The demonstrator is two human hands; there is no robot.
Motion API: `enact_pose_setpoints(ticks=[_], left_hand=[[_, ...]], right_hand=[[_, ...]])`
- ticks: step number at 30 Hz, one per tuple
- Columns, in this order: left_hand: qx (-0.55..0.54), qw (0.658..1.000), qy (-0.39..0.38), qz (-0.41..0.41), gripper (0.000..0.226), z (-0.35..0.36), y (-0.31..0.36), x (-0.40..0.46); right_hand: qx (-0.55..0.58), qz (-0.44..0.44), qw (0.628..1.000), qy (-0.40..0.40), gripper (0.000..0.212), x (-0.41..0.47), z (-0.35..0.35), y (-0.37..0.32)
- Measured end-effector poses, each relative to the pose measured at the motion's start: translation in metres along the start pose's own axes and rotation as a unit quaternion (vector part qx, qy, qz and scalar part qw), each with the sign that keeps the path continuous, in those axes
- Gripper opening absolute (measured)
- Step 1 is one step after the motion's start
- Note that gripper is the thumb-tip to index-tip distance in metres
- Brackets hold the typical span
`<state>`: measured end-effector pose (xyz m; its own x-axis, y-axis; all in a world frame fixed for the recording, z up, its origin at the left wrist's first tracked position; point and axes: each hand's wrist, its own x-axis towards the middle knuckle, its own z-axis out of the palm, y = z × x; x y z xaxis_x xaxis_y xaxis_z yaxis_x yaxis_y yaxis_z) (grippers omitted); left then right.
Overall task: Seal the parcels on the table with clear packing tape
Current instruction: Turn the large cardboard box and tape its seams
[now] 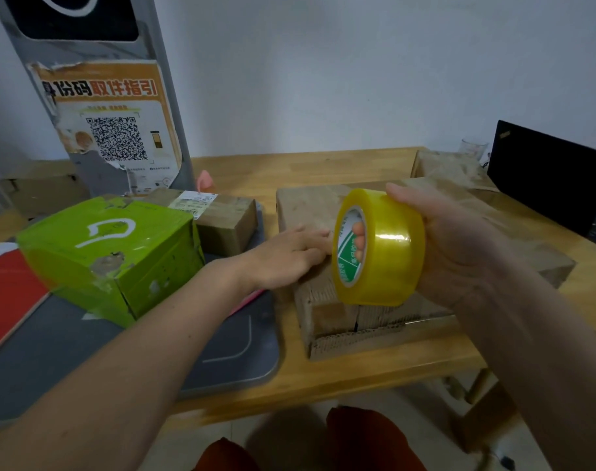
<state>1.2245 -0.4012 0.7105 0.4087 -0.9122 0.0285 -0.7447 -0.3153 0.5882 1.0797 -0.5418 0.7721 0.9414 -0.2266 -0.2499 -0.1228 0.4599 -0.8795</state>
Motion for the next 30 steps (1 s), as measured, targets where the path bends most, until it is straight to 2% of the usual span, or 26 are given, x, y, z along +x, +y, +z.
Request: enact_pose_setpoints(ticks=[4,7,10,12,14,17,19,22,25,30], left_hand=[[0.028,0.999,0.01,0.018,0.053,0.001,0.0,0.001],[0.123,0.992,0.002,-0.029,0.053,-0.002,-0.005,0.023],[0.216,0.97,-0.027,-0.108,0.055,-0.001,-0.012,0.046],[0.236,0.96,-0.036,-0.145,0.059,-0.001,-0.013,0.054],[0.243,0.96,-0.042,-0.135,0.056,0.001,-0.008,0.05],[0.154,0.985,-0.023,-0.075,0.049,0.001,-0.001,0.023],[0.073,0.995,-0.022,-0.066,0.051,0.0,0.005,0.001],[-0.015,0.993,-0.075,-0.088,0.075,0.001,0.012,-0.023],[-0.038,0.995,-0.06,-0.064,0.096,0.013,0.016,-0.036],[-0.022,0.998,0.033,-0.042,0.093,0.03,0.011,-0.034]], right_hand=[[-0.009,-0.004,1.0,-0.004,0.045,0.002,-0.004,-0.001],[-0.014,-0.001,1.0,-0.009,0.046,0.0,-0.002,-0.003],[-0.009,-0.006,1.0,-0.003,0.043,0.0,0.002,-0.004],[-0.017,-0.005,1.0,0.002,0.044,0.0,0.002,-0.004],[-0.029,-0.001,1.0,0.007,0.046,0.0,0.002,-0.004],[-0.042,0.004,0.999,0.002,0.044,-0.004,0.003,-0.004],[-0.037,0.003,0.999,-0.006,0.043,-0.007,0.004,-0.005],[-0.039,-0.008,0.999,-0.017,0.04,-0.01,0.005,-0.003],[-0.04,-0.021,0.999,-0.03,0.043,-0.015,0.005,0.001],[-0.035,-0.04,0.998,-0.033,0.042,-0.021,0.008,0.008]])
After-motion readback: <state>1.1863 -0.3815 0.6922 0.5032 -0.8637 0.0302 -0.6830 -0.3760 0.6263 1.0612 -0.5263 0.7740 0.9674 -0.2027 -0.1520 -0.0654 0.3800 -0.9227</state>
